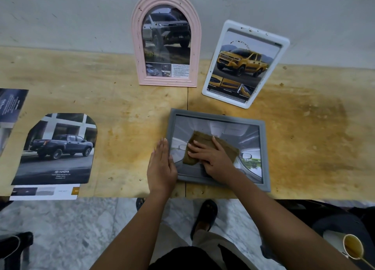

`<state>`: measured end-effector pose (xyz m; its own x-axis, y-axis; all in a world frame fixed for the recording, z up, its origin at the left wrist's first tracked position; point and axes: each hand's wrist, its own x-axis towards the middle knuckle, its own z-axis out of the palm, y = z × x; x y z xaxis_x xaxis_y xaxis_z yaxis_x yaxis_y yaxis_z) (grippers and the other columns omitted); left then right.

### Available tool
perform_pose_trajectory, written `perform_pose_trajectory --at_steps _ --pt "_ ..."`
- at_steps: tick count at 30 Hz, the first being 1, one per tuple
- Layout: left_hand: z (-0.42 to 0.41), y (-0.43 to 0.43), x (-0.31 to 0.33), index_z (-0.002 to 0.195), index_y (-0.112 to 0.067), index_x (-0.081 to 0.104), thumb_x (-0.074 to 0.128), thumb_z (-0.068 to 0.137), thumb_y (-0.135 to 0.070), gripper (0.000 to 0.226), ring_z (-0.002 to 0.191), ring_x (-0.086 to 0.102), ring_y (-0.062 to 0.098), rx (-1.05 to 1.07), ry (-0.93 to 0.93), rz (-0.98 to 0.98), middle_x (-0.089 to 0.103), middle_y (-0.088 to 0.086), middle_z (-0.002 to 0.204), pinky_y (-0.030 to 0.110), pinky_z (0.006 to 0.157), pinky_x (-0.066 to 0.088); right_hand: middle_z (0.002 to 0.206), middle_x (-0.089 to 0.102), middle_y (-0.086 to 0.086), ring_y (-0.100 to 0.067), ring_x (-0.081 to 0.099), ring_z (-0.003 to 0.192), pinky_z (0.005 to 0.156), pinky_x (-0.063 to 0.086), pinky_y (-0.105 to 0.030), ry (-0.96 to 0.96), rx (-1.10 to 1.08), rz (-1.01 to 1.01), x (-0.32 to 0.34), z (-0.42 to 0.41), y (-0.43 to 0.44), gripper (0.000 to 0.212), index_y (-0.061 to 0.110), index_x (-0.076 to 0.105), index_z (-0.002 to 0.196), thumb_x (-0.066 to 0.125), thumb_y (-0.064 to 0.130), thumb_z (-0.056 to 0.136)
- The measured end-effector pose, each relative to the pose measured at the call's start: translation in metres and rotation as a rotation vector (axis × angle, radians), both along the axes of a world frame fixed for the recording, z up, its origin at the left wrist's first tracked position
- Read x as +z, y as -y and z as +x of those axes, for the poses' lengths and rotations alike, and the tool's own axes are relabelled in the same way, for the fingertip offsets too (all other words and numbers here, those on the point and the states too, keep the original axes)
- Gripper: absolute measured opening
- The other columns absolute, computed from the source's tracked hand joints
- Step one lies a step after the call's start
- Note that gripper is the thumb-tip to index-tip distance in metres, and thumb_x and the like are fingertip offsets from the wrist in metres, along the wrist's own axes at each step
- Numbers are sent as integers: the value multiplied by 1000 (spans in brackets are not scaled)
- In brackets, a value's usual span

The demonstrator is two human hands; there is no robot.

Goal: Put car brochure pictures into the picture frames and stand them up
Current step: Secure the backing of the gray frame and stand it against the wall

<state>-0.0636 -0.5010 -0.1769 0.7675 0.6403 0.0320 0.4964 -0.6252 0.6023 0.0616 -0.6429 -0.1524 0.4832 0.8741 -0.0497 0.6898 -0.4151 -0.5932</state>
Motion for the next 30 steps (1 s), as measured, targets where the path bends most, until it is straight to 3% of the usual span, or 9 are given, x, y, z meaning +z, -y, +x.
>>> perform_pose_trajectory --at_steps 8,16,22,30 --pt "2 2 5 144 -10 33 42 95 -11 49 138 32 18 11 -41 3 38 5 148 33 113 22 122 60 18 3 41 128 118 -3 -38 -62 -68 95 -2 -4 27 41 23 71 107 41 14 80" --pt "3 3 8 145 -13 32 43 95 -7 52 140 28 15 22 -50 -31 36 2 150 29 115 19 114 66 13 7 44 124 117 -5 -26 -116 -93 138 0 -4 51 39 21 75 96 44 25 73" --pt "3 3 10 145 -14 33 42 96 -8 51 140 27 14 34 -33 -47 35 1 150 27 114 17 104 70 17 11 48 117 118 3 -30 -74 -187 126 2 -8 66 25 29 76 86 54 41 81" --pt "2 3 10 145 -13 33 42 96 -8 50 140 27 14 24 -28 -51 35 2 150 30 115 19 90 73 16 10 56 106 117 17 -44 35 -335 136 -5 -6 91 27 27 76 70 60 47 79"
